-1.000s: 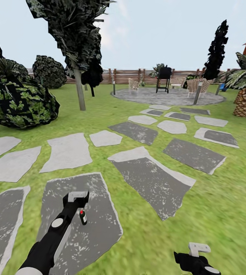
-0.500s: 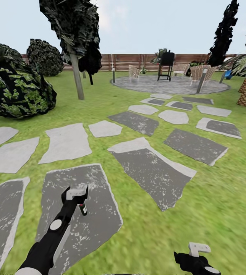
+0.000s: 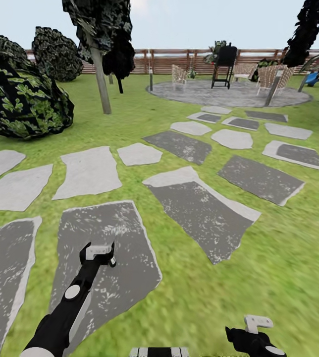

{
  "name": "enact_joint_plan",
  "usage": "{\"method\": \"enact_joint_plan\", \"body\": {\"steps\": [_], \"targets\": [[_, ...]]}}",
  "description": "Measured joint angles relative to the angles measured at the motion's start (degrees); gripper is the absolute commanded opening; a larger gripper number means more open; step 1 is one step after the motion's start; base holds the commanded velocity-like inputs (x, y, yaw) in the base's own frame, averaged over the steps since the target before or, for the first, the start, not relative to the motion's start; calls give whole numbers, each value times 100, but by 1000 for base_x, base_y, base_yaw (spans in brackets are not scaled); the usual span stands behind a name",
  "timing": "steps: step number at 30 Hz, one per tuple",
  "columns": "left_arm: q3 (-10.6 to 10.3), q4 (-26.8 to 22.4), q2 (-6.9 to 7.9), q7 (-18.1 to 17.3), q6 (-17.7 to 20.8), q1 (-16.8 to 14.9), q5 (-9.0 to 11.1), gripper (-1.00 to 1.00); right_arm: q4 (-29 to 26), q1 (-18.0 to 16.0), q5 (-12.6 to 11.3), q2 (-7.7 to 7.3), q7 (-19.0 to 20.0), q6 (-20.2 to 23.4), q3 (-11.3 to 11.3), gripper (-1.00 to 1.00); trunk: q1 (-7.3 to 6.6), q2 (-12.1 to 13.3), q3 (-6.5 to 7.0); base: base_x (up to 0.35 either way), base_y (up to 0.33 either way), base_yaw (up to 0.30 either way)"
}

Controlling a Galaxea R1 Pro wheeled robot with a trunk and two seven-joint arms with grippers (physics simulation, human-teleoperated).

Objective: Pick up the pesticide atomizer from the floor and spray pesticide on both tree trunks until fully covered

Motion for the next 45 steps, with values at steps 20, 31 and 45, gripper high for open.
{"method": "enact_joint_plan", "body": {"steps": [20, 31, 45], "targets": [[-9, 0, -9, -7, -44, 0, 19, 100, -6, 0, -4, -9, 7, 0, -7, 100, 52, -27, -555, 0, 0, 54], [-9, 0, -8, -9, -44, 0, 24, 100, -6, 0, -9, -9, 1, 0, -7, 100, 75, -39, -797, 0, 0, -68], [-3, 0, -4, -9, -44, 0, 28, 100, 0, 0, -9, 0, 0, 0, -9, 100, 95, -50, -1061, 0, 0, 78]]}}
